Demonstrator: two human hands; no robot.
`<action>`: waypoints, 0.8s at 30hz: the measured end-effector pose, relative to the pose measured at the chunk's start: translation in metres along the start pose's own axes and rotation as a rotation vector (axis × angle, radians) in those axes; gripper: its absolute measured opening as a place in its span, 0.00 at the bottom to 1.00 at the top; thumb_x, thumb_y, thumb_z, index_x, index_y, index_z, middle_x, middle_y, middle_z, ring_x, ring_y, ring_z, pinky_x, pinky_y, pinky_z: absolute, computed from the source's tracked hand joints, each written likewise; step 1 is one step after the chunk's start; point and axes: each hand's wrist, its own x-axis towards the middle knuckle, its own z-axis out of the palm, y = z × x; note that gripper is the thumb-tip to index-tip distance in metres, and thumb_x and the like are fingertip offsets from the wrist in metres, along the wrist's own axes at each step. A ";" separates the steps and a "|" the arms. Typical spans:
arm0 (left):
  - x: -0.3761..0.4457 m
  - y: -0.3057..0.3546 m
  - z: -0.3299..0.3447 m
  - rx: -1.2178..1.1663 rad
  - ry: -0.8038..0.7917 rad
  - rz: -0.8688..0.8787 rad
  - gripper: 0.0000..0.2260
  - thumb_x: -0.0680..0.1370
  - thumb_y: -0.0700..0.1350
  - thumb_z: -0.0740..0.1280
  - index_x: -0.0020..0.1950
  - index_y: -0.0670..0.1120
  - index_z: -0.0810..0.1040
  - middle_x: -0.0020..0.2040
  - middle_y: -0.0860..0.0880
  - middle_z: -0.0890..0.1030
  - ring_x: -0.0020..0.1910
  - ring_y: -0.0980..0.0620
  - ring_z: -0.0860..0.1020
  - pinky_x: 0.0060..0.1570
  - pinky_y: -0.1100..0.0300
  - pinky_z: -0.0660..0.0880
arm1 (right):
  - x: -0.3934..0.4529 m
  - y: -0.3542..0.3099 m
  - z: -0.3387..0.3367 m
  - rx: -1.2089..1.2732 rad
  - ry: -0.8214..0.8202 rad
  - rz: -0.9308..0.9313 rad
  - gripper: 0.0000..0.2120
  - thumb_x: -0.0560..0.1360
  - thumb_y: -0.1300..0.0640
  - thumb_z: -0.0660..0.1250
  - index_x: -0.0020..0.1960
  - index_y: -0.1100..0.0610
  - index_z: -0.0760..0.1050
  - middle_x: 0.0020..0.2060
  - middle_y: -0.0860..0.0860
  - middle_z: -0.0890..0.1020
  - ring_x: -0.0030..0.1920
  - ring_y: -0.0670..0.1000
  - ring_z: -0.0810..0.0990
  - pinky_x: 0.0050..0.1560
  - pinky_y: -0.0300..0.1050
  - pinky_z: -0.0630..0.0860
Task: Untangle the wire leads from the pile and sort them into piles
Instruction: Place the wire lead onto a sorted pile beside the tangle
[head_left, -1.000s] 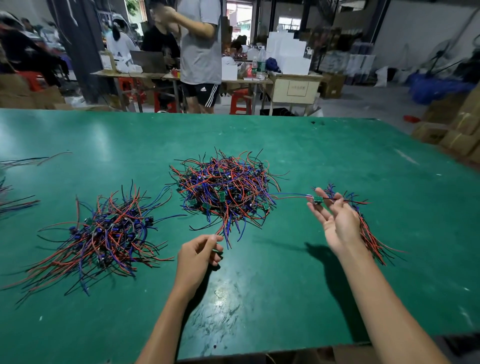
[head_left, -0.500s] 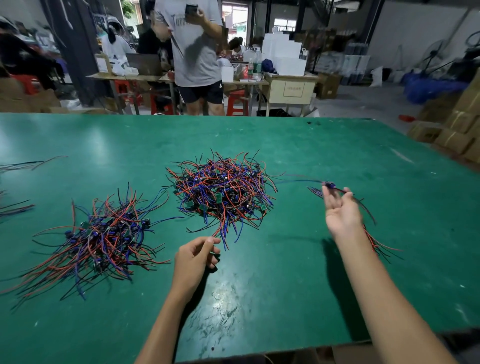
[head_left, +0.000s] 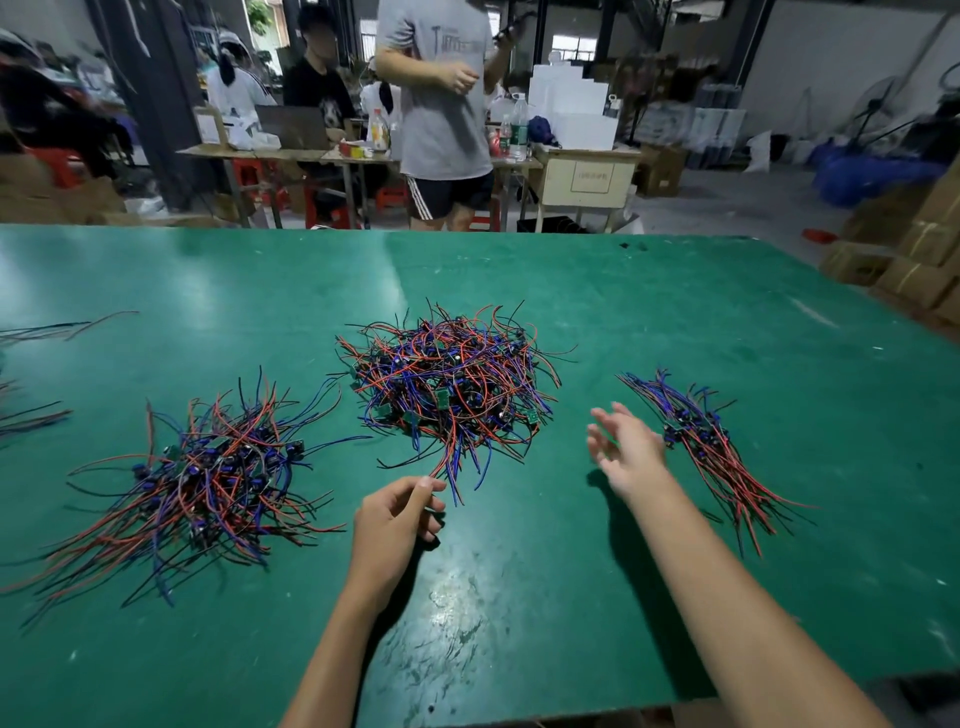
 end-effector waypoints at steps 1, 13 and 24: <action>0.000 0.000 0.000 0.004 0.000 0.001 0.10 0.83 0.41 0.66 0.47 0.42 0.86 0.37 0.44 0.81 0.33 0.50 0.75 0.31 0.59 0.73 | 0.002 0.009 0.010 -0.142 -0.063 -0.072 0.09 0.80 0.66 0.65 0.56 0.56 0.79 0.47 0.54 0.84 0.39 0.50 0.79 0.38 0.42 0.75; 0.005 0.001 0.001 0.053 0.030 -0.014 0.10 0.83 0.40 0.65 0.46 0.41 0.85 0.36 0.43 0.80 0.30 0.50 0.73 0.29 0.59 0.73 | 0.030 0.077 0.053 -0.958 0.082 -0.537 0.12 0.78 0.43 0.69 0.57 0.47 0.81 0.61 0.50 0.80 0.66 0.55 0.70 0.65 0.49 0.61; 0.001 0.002 0.001 0.148 0.026 0.018 0.11 0.83 0.40 0.65 0.46 0.44 0.86 0.36 0.42 0.82 0.31 0.52 0.76 0.30 0.61 0.75 | 0.027 0.078 0.046 -0.986 -0.079 -0.602 0.20 0.75 0.38 0.71 0.65 0.43 0.80 0.51 0.41 0.85 0.62 0.52 0.72 0.52 0.46 0.55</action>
